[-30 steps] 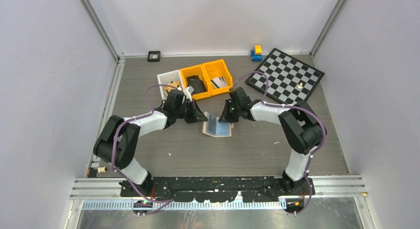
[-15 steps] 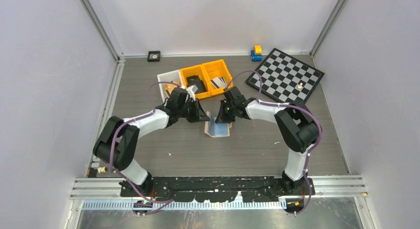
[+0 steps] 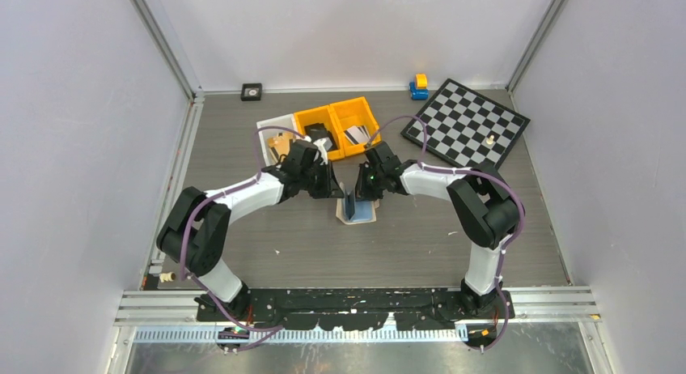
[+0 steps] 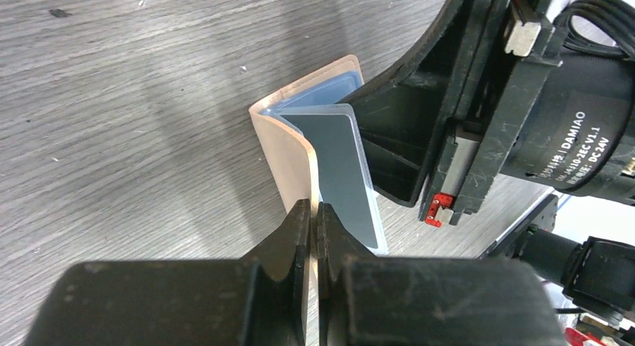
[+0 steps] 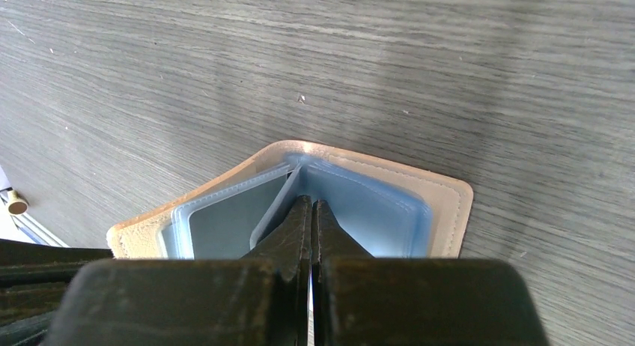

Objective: Take the credit cards out of the card holder
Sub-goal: Remove the credit card from the card holder.

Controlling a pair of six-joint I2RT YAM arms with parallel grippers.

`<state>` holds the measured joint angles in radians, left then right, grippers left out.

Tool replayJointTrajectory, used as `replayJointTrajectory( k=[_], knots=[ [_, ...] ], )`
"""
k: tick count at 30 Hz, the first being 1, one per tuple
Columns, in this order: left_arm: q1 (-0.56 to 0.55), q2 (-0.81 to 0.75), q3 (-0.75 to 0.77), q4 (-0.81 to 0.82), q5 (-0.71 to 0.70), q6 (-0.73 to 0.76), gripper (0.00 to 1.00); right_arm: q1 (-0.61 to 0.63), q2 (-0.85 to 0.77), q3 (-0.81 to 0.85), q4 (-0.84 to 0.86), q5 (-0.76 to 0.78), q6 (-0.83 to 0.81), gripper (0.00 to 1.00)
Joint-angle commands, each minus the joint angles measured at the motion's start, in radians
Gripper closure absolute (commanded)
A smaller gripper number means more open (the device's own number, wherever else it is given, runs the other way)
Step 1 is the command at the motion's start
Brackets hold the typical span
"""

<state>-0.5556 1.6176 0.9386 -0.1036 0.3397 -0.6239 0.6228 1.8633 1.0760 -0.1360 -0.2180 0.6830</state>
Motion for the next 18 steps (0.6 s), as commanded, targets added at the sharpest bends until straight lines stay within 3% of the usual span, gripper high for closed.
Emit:
replayJointTrajectory(
  k=[1, 13, 15, 18],
  knots=[
    [-0.009, 0.008, 0.032, -0.06, -0.065, 0.039, 0.99, -0.008, -0.055, -0.022, -0.02, 0.053, -0.015, 1.0],
    [0.046, 0.008, -0.003, -0.004, 0.022, -0.004, 1.0, -0.093, -0.231, -0.134, 0.063, -0.011, 0.024, 0.99],
    [0.051, 0.011, -0.012, 0.018, 0.046, -0.014, 0.99, -0.096, -0.272, -0.145, 0.061, 0.001, 0.019, 0.93],
    [0.061, 0.018, -0.026, 0.057, 0.081, -0.034, 0.99, -0.097, -0.305, -0.157, 0.054, 0.022, 0.013, 0.74]
  ],
)
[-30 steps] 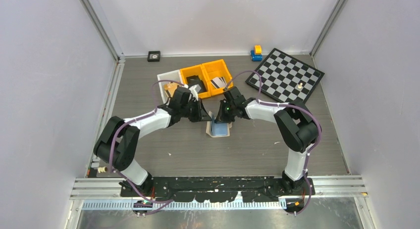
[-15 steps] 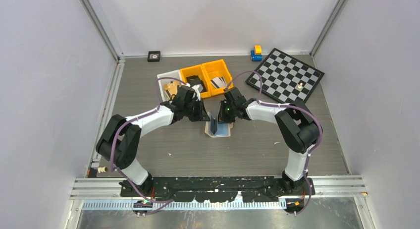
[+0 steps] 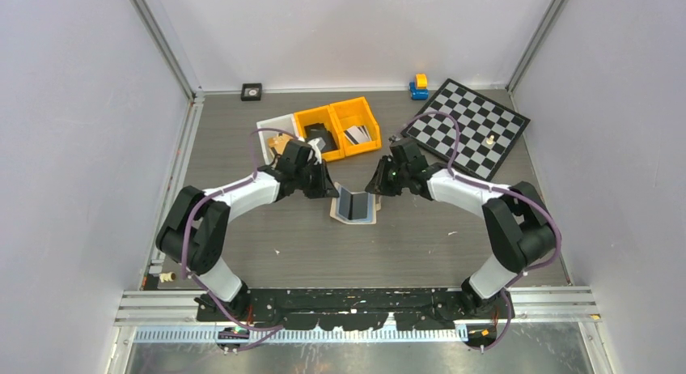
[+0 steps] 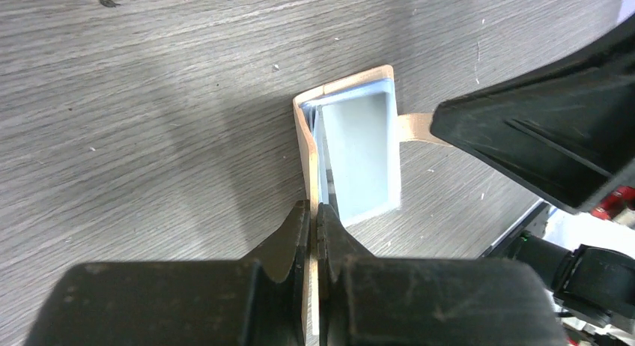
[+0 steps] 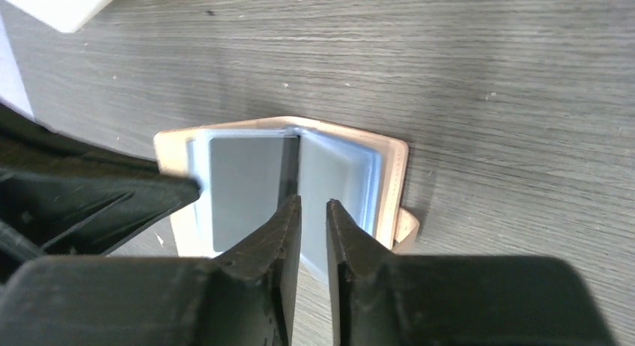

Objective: Take the credit cards out of the card holder
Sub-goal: Remove the credit card from the card holder.

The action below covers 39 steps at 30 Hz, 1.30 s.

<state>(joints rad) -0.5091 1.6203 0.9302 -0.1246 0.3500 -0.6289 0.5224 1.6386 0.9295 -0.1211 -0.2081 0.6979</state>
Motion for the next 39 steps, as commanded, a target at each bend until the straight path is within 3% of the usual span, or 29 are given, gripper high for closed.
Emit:
replayJointTrajectory(
  k=[1, 5, 7, 13, 20, 23, 32, 37, 39],
  knots=[
    [0.022, 0.021, -0.023, 0.086, 0.09, -0.039, 0.99, 0.003, -0.083, -0.012, 0.04, 0.012, -0.001, 0.71],
    [0.036, 0.036, -0.024, 0.102, 0.116, -0.053, 0.99, 0.004, -0.088, -0.015, 0.044, 0.001, -0.007, 0.65],
    [0.038, 0.034, -0.026, 0.101, 0.116, -0.054, 0.99, 0.004, -0.09, -0.02, 0.054, -0.016, -0.007, 0.67],
    [0.054, 0.045, -0.039, 0.133, 0.146, -0.075, 0.96, 0.012, 0.03, 0.023, 0.062, -0.112, 0.011, 0.98],
    [0.066, 0.058, -0.07, 0.221, 0.204, -0.117, 0.68, 0.014, 0.138, 0.04, 0.093, -0.148, 0.033, 0.99],
    [0.065, 0.07, -0.077, 0.252, 0.224, -0.132, 0.62, 0.015, 0.175, 0.057, 0.091, -0.158, 0.036, 1.0],
    [0.065, 0.156, -0.042, 0.228, 0.236, -0.123, 0.65, 0.018, 0.165, 0.052, 0.089, -0.146, 0.037, 0.99],
    [0.066, 0.225, -0.014, 0.219, 0.258, -0.124, 0.73, 0.018, 0.173, 0.054, 0.092, -0.151, 0.038, 0.99],
    [0.066, 0.245, -0.012, 0.234, 0.279, -0.136, 0.81, 0.019, 0.173, 0.054, 0.093, -0.152, 0.038, 1.0]
  ],
)
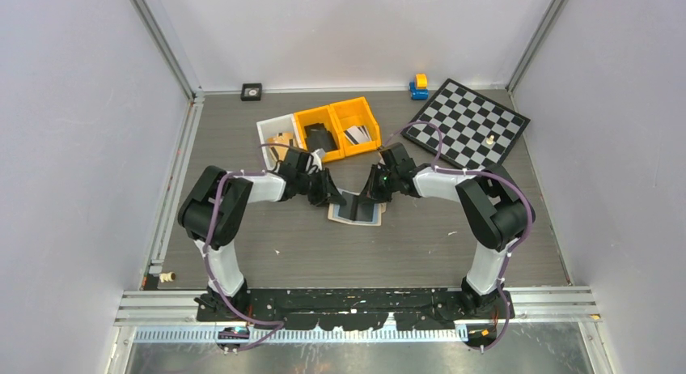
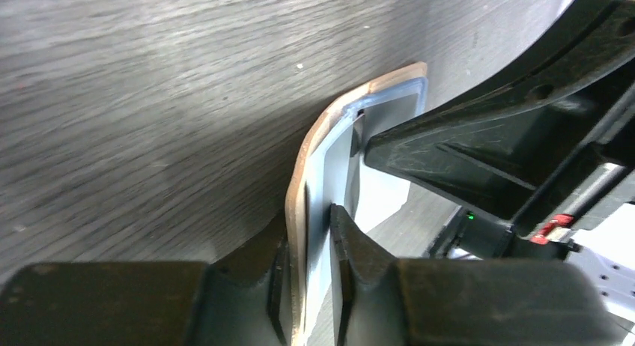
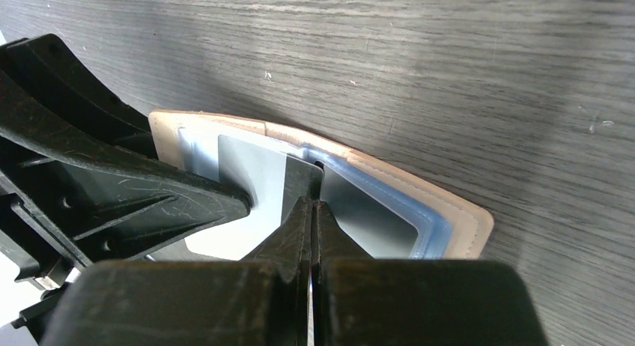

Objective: Take the credit cards out of the card holder
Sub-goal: Remove the credit card from the card holder.

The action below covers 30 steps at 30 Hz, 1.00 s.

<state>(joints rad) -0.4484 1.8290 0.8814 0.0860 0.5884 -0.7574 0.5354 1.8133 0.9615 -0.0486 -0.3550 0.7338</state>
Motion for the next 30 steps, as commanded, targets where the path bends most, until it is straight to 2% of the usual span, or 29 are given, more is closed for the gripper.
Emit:
replayJointTrajectory(
  k=[1, 3, 10, 12, 15, 17, 23, 30],
  knots=[
    [0.005, 0.044, 0.037, 0.034, 0.057, -0.014, 0.88, 0.005, -0.003, 0.022, 0.021, -0.006, 0.003, 1.0],
    [0.009, 0.051, 0.035, 0.057, 0.083, -0.03, 1.0, 0.005, -0.013, 0.019, 0.032, -0.015, 0.007, 1.0],
    [0.051, 0.019, -0.061, 0.349, 0.21, -0.211, 1.0, -0.019, -0.164, -0.067, 0.139, -0.035, 0.024, 0.97],
    [0.057, -0.011, -0.076, 0.362, 0.212, -0.221, 1.0, -0.036, -0.219, -0.11, 0.189, -0.037, 0.041, 0.9],
    [0.072, -0.072, -0.098, 0.368, 0.201, -0.221, 1.0, -0.054, -0.282, -0.166, 0.271, -0.048, 0.068, 0.69],
    [0.084, -0.105, -0.125, 0.419, 0.2, -0.248, 1.0, -0.059, -0.296, -0.182, 0.311, -0.075, 0.083, 0.6],
    [0.113, -0.145, -0.198, 0.626, 0.236, -0.38, 1.0, -0.058, -0.276, -0.199, 0.416, -0.153, 0.141, 0.5],
    [0.114, -0.124, -0.219, 0.834, 0.285, -0.506, 1.0, -0.059, -0.257, -0.202, 0.469, -0.197, 0.168, 0.46]
  ],
)
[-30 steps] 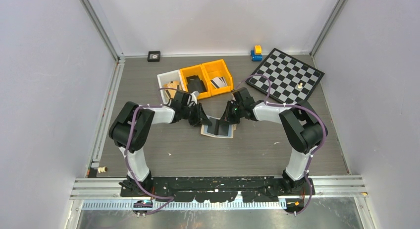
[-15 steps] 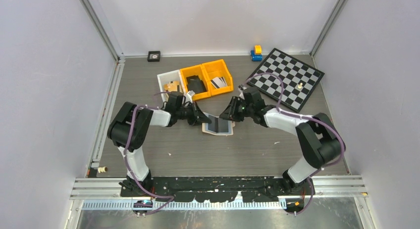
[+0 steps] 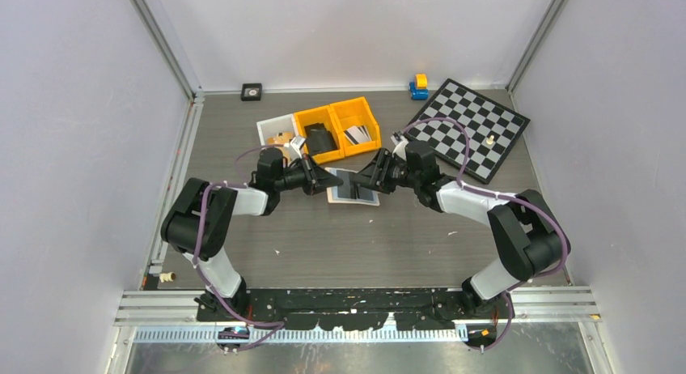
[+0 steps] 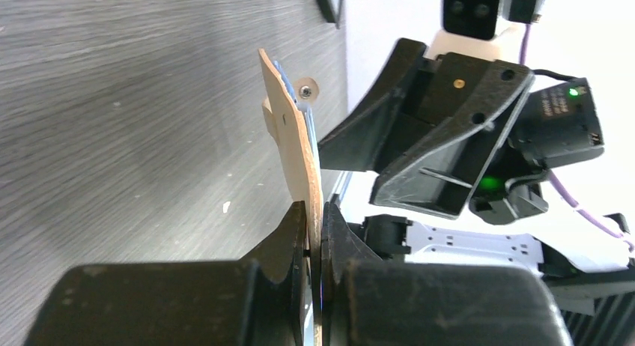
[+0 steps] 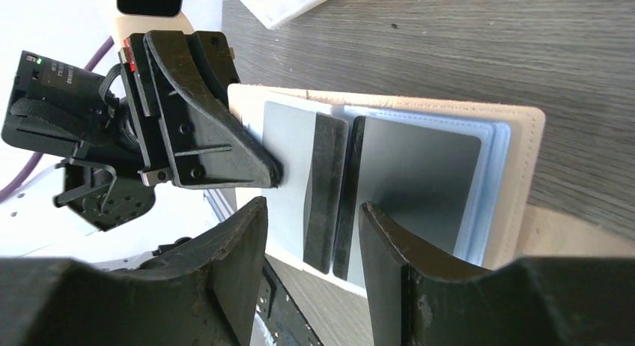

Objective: Take the credit cards out of the card holder
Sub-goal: Remove the credit card from the card holder.

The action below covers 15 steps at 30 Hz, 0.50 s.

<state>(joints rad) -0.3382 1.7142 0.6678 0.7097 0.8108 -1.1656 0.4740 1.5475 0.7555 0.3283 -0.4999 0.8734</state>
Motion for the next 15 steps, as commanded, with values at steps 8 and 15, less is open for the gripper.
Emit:
replayJointTrajectory(
  k=[8, 15],
  knots=[
    [0.004, 0.005, -0.011, 0.309, 0.089, -0.161, 1.0, 0.002, 0.052, -0.008, 0.219, -0.131, 0.096, 0.53],
    [0.004, 0.025, -0.013, 0.346, 0.093, -0.188, 1.0, 0.003, 0.044, -0.04, 0.355, -0.166, 0.162, 0.73]
  ],
)
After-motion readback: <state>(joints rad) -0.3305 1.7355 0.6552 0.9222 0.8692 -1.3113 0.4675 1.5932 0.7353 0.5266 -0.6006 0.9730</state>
